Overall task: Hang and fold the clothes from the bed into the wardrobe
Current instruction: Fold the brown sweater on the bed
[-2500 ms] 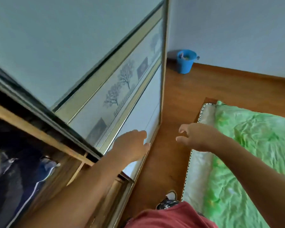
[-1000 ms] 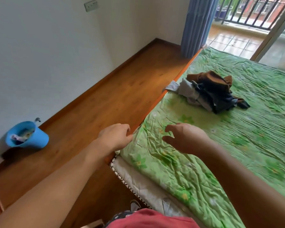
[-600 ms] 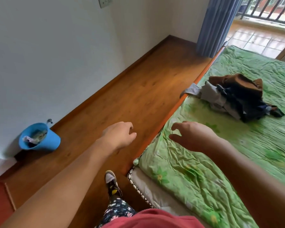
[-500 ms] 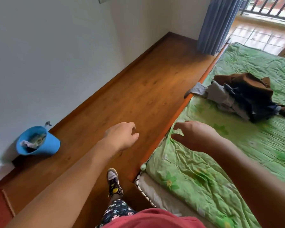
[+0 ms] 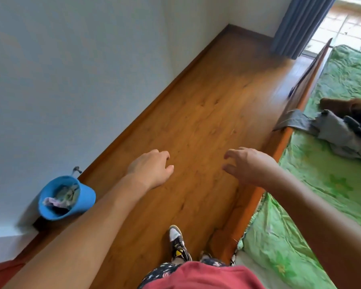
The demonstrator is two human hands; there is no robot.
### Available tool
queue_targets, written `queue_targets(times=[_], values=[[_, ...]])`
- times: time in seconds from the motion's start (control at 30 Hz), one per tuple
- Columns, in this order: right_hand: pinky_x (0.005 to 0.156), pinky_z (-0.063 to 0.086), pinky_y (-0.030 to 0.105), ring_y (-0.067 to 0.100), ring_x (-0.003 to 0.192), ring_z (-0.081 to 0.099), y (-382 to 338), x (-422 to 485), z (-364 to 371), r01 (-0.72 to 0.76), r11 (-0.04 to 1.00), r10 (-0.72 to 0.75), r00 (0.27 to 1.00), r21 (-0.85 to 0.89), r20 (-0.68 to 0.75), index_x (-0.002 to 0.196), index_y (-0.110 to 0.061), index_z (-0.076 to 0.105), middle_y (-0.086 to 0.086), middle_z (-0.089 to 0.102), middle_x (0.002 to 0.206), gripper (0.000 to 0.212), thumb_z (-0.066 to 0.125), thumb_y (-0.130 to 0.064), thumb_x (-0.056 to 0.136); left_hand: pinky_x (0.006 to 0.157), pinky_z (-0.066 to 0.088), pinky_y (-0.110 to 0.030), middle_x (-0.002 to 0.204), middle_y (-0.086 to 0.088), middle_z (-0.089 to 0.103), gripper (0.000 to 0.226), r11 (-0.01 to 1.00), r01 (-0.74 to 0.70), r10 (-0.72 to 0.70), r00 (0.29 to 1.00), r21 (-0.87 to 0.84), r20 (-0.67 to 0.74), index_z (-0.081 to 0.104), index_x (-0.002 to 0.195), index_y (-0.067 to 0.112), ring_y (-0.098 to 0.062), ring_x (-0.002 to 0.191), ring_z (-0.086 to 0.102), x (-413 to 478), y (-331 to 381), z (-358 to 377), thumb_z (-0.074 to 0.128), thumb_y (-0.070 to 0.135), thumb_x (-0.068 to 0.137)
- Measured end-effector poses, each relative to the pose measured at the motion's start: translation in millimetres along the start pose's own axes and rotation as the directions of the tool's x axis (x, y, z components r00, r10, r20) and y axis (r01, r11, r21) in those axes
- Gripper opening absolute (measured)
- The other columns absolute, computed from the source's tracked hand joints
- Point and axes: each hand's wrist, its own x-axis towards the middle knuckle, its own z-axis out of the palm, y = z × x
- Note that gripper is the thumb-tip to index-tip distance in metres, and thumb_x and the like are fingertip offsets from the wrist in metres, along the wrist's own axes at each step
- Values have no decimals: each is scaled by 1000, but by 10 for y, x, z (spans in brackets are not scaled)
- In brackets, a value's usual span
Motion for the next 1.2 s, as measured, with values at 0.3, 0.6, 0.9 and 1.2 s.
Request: queue_targets(times=[0.3,0.6,0.9,1.2], values=[[81,54,35,23,105,63,417,474,-213,-145,985,149,988,93,-35,128,-33,56,-3,61,115,46,48,-63,95,73,49,-24,136,5,57,44,976,-211,211,977,45,15,51,139,33,-16,110,63,990,374,-394,52,50,99],[79,55,37,23,97,63,2003,744,-734,-398,896,416,908,199,-55,114,-30,59,0,63,109,38,45,-61,97,80,54,-25,135,5,59,45,885,-449,445,893,122,60,52,139,30,-15,111,64,2563,1980,-882,53,50,99],[84,54,41,26,106,62,3440,453,-1099,-639,693,688,725,334,-42,119,-31,58,1,63,113,41,48,-62,94,72,52,-26,124,7,60,41,686,-694,680,718,218,148,56,130,33,-13,103,63,3563,3965,-1110,51,56,97],[88,51,41,25,114,59,4614,440,-1003,-817,309,893,425,487,147,128,-36,54,0,61,124,44,47,-62,93,80,55,-39,118,2,57,34,317,-924,839,379,215,390,57,125,31,-24,100,61,4683,5789,-913,47,46,96]])
